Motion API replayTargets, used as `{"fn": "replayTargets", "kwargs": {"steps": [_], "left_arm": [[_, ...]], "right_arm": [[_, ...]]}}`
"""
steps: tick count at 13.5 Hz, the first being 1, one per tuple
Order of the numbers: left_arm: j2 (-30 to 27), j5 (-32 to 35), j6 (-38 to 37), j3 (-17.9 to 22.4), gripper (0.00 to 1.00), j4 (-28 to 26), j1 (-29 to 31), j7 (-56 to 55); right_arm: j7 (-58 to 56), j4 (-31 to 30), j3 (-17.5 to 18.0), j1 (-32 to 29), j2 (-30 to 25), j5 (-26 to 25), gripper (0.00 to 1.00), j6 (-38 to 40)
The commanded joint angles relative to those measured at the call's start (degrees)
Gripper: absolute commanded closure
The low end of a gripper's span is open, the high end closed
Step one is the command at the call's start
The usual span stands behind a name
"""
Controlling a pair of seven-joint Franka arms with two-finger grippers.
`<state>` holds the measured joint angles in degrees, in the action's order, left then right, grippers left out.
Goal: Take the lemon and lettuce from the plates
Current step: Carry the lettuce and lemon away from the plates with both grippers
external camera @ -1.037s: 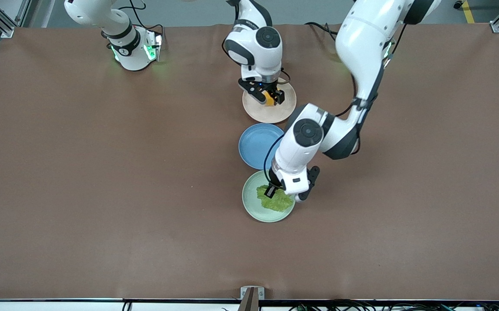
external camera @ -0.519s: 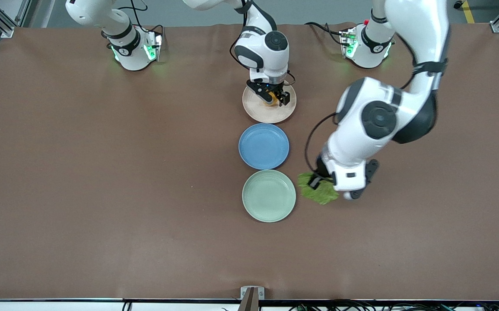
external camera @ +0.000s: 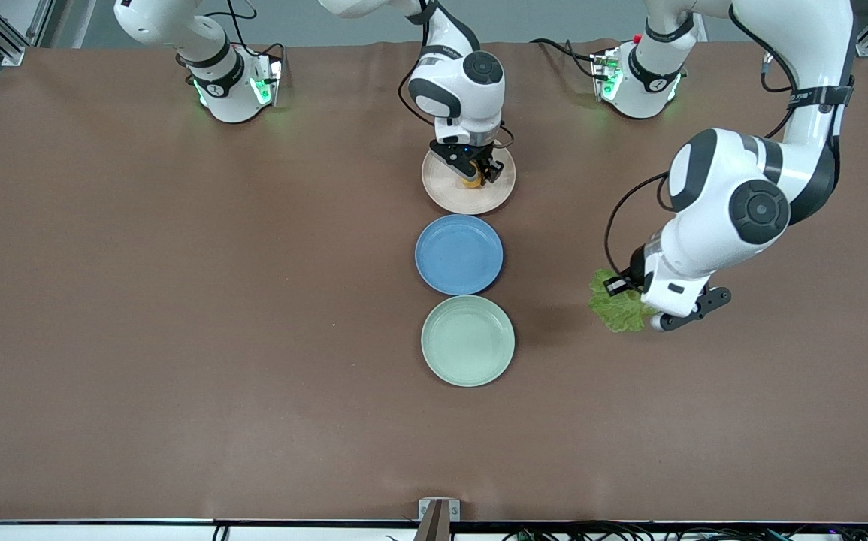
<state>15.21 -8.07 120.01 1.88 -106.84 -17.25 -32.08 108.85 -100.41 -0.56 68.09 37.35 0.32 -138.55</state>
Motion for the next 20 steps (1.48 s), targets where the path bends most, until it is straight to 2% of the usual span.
{"fn": "replayTargets", "kwargs": {"steps": [1, 4, 6, 8, 11, 14, 15, 16, 17, 18, 20], "left_arm": [[-4.66, -0.55, 10.21, -0.30, 1.00, -13.71, 1.86, 10.42], [-3.79, -0.55, 24.61, -0.39, 1.00, -23.21, 2.92, 13.44], [-2.29, -0.55, 30.96, -0.39, 1.00, -26.83, 3.01, 15.10], [-1.59, -0.55, 33.09, -0.48, 0.99, -28.42, 3.80, 17.12], [-0.62, -0.55, 33.89, -0.48, 0.97, -29.56, 4.86, 21.52], [0.35, -0.55, 33.89, -0.56, 0.90, -29.65, 6.44, 24.68], [0.44, -0.55, 33.89, -0.56, 0.82, -29.65, 6.53, 25.83], [0.53, -0.55, 33.89, -0.56, 0.67, -29.65, 7.22, 26.36], [0.44, -0.55, 33.89, -0.56, 0.29, -29.65, 7.75, 27.23], [0.18, -0.55, 33.46, -0.56, 0.00, -29.57, 7.84, 28.81], [-1.40, -0.55, 31.18, -0.48, 0.00, -29.13, 7.85, 29.79]], "right_arm": [[-3.52, 1.43, -0.32, -1.89, -2.18, -0.58, 1.00, 5.63], [-13.28, 1.18, -0.32, -6.37, -8.15, 0.21, 1.00, 12.33], [-25.03, 1.18, -0.23, -11.46, -11.50, 0.30, 1.00, 16.27], [-34.09, -0.92, -0.14, -17.08, -14.75, 0.56, 1.00, 17.26], [-50.78, -7.41, -0.14, -27.01, -20.19, 3.02, 1.00, 16.74], [-69.15, -14.18, -0.14, -38.51, -24.34, 3.55, 1.00, 14.11], [-75.91, -16.90, -0.14, -42.65, -24.78, 3.55, 1.00, 11.22], [-81.02, -18.84, -0.14, -45.47, -24.78, 3.64, 1.00, 8.41], [-84.03, -19.99, -0.14, -47.41, -24.78, 3.64, 1.00, 5.95], [-87.28, -20.27, -0.23, -49.09, -24.61, 3.64, 1.00, 4.70], [-96.32, -20.53, -0.14, -54.53, -24.61, 3.90, 0.99, 4.52]]}}
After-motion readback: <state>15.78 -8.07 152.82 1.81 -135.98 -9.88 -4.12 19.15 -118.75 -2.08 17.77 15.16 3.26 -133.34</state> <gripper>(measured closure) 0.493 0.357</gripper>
